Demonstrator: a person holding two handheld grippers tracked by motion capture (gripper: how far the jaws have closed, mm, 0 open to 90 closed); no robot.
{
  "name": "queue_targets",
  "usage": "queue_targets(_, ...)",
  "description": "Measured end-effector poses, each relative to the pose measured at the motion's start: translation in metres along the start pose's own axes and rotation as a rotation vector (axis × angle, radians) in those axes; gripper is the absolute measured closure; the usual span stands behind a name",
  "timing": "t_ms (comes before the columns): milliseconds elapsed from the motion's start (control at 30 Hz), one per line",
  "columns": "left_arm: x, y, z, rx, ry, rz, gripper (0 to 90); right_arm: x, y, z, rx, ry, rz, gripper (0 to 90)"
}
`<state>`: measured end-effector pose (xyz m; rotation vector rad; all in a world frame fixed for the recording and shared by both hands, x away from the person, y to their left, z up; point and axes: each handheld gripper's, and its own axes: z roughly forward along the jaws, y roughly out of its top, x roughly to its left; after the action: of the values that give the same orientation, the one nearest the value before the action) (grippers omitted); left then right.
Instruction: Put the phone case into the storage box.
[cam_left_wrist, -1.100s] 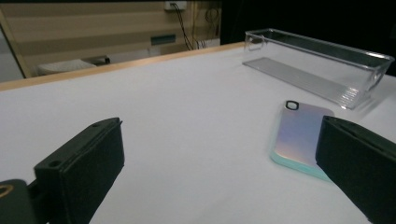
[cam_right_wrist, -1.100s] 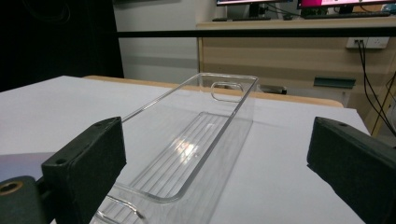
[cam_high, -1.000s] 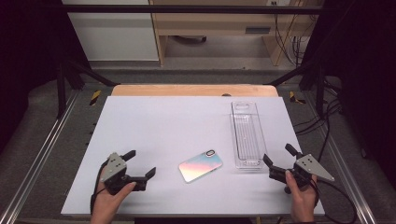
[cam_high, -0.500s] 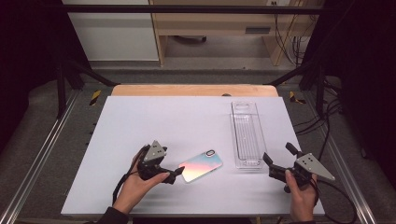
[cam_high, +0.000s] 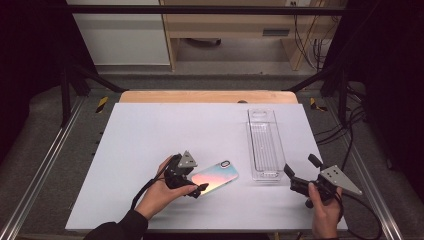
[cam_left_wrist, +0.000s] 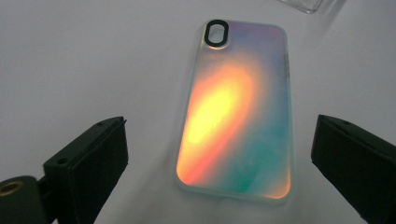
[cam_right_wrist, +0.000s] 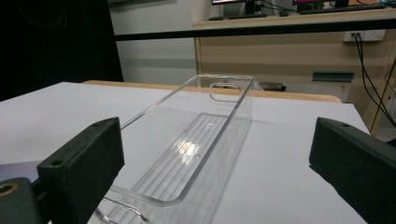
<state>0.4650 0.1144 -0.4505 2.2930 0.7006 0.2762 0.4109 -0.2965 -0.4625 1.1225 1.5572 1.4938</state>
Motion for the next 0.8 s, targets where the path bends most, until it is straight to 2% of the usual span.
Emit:
queue_targets(100,-0.001,0.002,0.003,0.005,-0.014,-0.002,3.5,0.0,0.0,0.0,0.001,-0.001,0.001,3.5)
queue_targets(133,-0.002,0.002,0.007,0.03,-0.034,0.014,3.9,-0.001,0.0,-0.001,0.003,-0.001,0.003,3.5)
queue_targets(200,-0.002,0.002,0.01,0.044,-0.038,0.022,4.2,-0.001,0.0,-0.001,0.001,-0.001,0.005,3.4)
queue_targets(233,-0.004,0.001,0.014,0.066,-0.039,0.029,4.2,-0.001,0.0,-0.001,0.0,-0.001,0.005,3.5)
queue_targets(500,-0.006,0.0,0.022,0.109,-0.035,0.05,4.7,0.001,0.0,0.001,0.008,0.008,0.003,3.4)
queue_targets(800,-0.004,0.0,0.027,0.132,-0.031,0.042,5.6,0.0,-0.001,0.001,0.013,0.007,0.004,3.0)
